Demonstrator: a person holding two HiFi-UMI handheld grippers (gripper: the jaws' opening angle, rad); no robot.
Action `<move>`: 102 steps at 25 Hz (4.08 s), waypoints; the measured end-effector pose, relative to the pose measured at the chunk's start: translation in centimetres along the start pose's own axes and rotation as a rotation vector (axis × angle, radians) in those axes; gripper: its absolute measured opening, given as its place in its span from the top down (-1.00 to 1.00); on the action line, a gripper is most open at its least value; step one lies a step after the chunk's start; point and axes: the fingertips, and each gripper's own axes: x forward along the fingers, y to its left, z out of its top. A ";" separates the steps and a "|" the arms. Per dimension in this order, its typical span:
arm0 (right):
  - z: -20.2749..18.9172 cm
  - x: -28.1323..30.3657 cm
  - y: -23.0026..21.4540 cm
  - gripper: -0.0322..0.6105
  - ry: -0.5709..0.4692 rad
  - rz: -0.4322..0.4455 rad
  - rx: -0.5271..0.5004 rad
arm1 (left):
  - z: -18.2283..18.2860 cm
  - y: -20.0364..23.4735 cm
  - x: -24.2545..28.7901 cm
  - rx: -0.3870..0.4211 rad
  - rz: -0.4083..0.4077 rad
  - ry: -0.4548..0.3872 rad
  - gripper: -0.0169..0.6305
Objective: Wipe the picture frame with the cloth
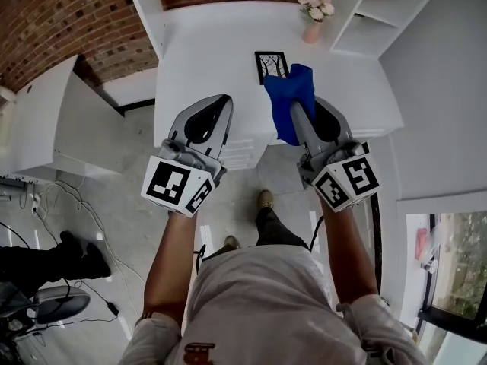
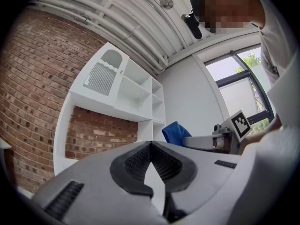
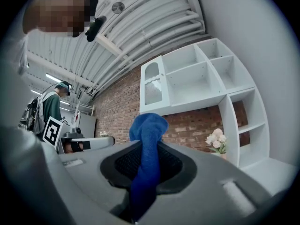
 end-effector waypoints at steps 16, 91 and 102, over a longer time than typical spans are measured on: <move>-2.2 7.5 -13.0 0.67 0.031 0.032 0.019 | -4.5 5.2 12.7 0.012 0.080 0.072 0.95; -21.2 24.7 -23.0 0.67 0.590 -0.020 0.091 | -29.3 17.4 25.8 -0.267 0.078 0.815 0.57; -24.9 25.1 -23.2 0.67 0.728 -0.006 0.121 | -33.0 16.8 26.1 -0.262 0.063 0.951 0.43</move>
